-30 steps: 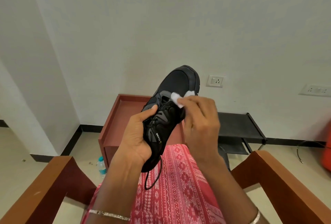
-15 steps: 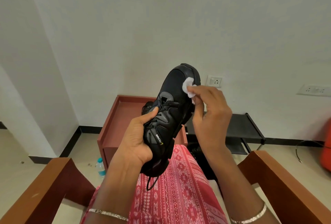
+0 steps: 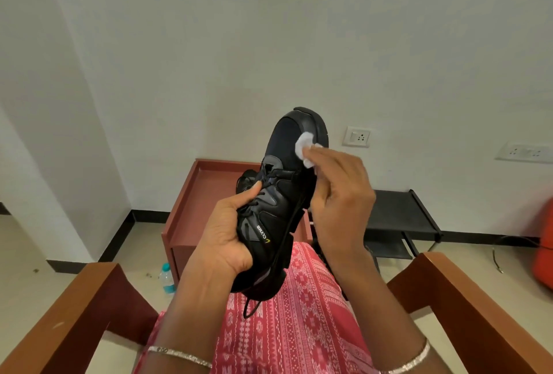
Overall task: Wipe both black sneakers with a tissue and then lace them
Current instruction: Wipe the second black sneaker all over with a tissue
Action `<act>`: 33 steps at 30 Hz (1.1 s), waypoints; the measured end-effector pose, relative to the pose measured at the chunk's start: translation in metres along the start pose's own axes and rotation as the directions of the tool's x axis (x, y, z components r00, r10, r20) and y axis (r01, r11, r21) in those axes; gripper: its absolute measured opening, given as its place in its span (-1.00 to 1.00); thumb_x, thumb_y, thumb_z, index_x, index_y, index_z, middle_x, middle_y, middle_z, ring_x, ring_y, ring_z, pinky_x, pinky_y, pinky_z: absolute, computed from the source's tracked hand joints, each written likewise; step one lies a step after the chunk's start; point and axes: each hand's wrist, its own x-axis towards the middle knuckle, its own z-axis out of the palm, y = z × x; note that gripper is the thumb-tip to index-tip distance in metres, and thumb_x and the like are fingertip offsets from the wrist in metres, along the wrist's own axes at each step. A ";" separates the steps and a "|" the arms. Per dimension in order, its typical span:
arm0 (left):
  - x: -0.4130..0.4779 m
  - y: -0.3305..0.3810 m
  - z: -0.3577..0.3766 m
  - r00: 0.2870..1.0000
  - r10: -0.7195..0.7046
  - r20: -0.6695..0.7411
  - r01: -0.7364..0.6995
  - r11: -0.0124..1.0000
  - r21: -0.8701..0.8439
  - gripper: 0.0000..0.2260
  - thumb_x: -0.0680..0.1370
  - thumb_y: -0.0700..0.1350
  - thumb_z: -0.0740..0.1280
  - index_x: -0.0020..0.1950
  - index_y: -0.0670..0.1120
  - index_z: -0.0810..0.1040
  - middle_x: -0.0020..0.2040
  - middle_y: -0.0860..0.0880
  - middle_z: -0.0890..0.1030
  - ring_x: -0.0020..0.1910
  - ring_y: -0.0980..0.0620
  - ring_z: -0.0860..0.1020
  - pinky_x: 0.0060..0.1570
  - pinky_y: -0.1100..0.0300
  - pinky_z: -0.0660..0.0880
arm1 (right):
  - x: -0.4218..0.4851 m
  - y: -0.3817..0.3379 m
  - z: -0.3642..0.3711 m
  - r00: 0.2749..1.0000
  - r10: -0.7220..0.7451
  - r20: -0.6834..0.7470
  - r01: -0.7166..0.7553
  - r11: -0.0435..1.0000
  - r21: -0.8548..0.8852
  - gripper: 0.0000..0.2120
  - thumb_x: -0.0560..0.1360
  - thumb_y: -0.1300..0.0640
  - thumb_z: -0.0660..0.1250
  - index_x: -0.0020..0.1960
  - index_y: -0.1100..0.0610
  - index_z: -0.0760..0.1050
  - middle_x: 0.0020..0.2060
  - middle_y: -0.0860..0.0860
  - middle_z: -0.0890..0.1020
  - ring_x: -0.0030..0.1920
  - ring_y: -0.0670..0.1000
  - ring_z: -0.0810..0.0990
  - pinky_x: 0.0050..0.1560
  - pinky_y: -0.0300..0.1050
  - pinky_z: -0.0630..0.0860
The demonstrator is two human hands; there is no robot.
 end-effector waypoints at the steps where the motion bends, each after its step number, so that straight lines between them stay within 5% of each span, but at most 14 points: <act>1: 0.000 -0.001 0.001 1.000 0.003 0.001 -0.003 1.000 0.002 -0.83 0.53 -0.11 0.42 -0.05 -0.19 0.74 -0.01 -0.15 0.71 -0.11 -0.14 0.69 0.03 -0.03 0.60 | 0.006 0.000 0.001 1.000 0.004 -0.016 -0.005 1.000 -0.012 -0.74 0.53 0.37 0.31 0.16 0.23 0.65 0.03 0.10 0.68 0.09 0.04 0.59 0.25 -0.39 0.39; 8: -0.008 0.003 0.002 0.995 -0.021 0.098 0.030 0.996 -0.087 -0.73 0.54 -0.10 0.40 0.16 -0.21 0.69 0.18 -0.21 0.66 0.07 -0.18 0.67 0.13 -0.06 0.61 | -0.059 -0.013 0.004 0.998 -0.060 -0.007 0.060 0.998 -0.035 -0.67 0.54 0.41 0.34 0.29 0.27 0.57 0.10 0.16 0.66 0.07 0.09 0.63 0.07 -0.03 0.63; 17: -0.004 -0.003 0.005 0.998 -0.026 0.059 0.029 0.998 -0.057 -0.80 0.54 -0.10 0.40 0.05 -0.19 0.71 0.01 -0.16 0.70 -0.10 -0.14 0.70 -0.05 -0.01 0.64 | -0.014 0.006 0.008 0.996 -0.060 -0.065 0.059 0.998 -0.010 -0.72 0.59 0.37 0.28 0.27 0.29 0.58 0.12 0.15 0.66 0.20 0.14 0.58 0.22 0.02 0.56; 21: -0.005 -0.003 0.007 0.992 -0.039 0.119 0.051 0.994 -0.095 -0.70 0.54 -0.09 0.41 0.22 -0.18 0.66 0.13 -0.17 0.68 0.03 -0.15 0.68 0.10 -0.02 0.62 | -0.017 0.002 0.011 0.998 -0.052 -0.033 0.052 0.999 0.000 -0.65 0.59 0.42 0.23 0.36 0.31 0.50 0.32 0.16 0.56 0.41 0.14 0.47 0.34 0.07 0.50; 28: -0.006 0.001 0.004 0.973 -0.110 0.202 0.150 0.969 -0.196 -0.62 0.57 -0.04 0.39 0.34 -0.17 0.59 0.30 -0.16 0.60 0.14 -0.14 0.65 0.13 -0.04 0.61 | -0.089 -0.004 0.008 0.997 -0.064 0.043 0.064 0.998 -0.010 -0.64 0.59 0.42 0.20 0.38 0.33 0.46 0.42 0.14 0.43 0.38 0.15 0.51 0.12 0.10 0.63; 33: -0.003 -0.006 0.009 0.977 -0.104 0.185 0.139 0.973 -0.183 -0.66 0.56 -0.09 0.40 0.31 -0.18 0.60 0.20 -0.16 0.65 0.06 -0.14 0.68 0.01 -0.02 0.65 | -0.046 0.005 0.014 0.999 -0.035 0.025 0.036 0.999 -0.038 -0.54 0.55 0.51 0.20 0.43 0.31 0.41 0.42 0.19 0.45 0.45 0.13 0.42 0.21 0.04 0.59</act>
